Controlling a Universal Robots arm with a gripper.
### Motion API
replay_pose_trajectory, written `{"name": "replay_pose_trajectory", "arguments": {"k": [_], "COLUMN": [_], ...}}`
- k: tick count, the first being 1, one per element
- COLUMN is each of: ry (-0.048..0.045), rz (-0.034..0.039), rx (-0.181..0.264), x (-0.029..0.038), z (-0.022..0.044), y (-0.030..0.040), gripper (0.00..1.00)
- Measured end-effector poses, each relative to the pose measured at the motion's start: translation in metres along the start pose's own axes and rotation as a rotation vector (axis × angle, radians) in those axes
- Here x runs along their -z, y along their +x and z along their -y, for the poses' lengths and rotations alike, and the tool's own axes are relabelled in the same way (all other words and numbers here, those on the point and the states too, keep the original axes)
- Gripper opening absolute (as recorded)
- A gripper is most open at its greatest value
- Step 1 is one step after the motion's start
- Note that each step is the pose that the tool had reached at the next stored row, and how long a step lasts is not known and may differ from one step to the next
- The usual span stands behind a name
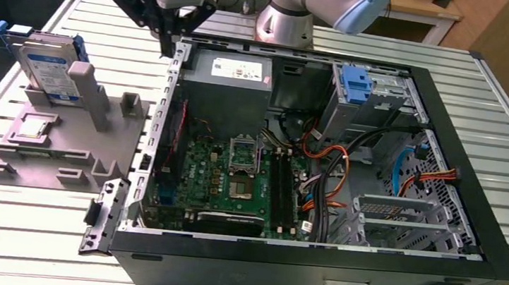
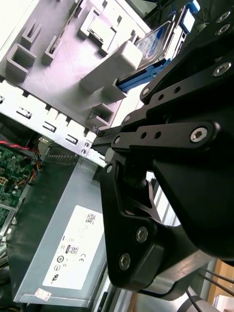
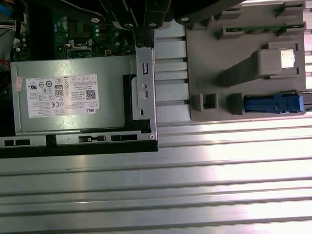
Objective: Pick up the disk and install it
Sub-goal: 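Reach for the disk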
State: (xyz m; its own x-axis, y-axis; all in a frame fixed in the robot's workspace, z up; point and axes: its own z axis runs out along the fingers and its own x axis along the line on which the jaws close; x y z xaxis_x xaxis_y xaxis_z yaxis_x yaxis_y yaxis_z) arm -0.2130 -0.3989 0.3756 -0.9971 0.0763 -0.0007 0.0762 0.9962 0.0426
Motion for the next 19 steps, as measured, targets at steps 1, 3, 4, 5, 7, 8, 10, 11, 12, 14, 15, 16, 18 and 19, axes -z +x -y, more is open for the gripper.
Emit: {"name": "replay_pose_trajectory", "arguments": {"k": [1,3,4,5,7,8,10,11,12,14,15,16,18,19], "ry": [0.0,0.0,0.0,0.0,-0.0001,-0.0001,-0.0001,0.0,0.0,0.0,0.0,0.0,0.0,-0.0001], "rz": [0.0,0.0001,0.0001,0.0002,0.0002,0.0002,0.0002,0.0001,0.0001,0.0001,0.0002,0.0002,0.0001,0.0002], "rx": [0.0,0.0,0.0,0.0,0.0,0.0,0.0,0.0,0.0,0.0,0.0,0.0,0.0,0.0], "x": [-0.0001,-0.0005,-0.0006,-0.0007,-0.001,-0.0011,-0.0011,-0.0011,-0.0011,-0.0011,-0.0011,-0.0011,-0.0011,-0.0011], "z": [0.0002,0.0007,0.0009,0.0009,0.0006,0.0001,-0.0008,-0.0011,-0.0011,-0.0012,-0.0014,-0.0014,-0.0014,-0.0013], "y": [0.0025,0.009,0.0123,0.0153,0.0194,0.0207,0.0217,0.0218,0.0218,0.0218,0.0218,0.0219,0.0223,0.0229], "gripper": [0.1,0.1,0.1,0.1,0.1,0.1,0.1,0.1,0.1,0.1,0.1,0.1,0.1,0.1]}}
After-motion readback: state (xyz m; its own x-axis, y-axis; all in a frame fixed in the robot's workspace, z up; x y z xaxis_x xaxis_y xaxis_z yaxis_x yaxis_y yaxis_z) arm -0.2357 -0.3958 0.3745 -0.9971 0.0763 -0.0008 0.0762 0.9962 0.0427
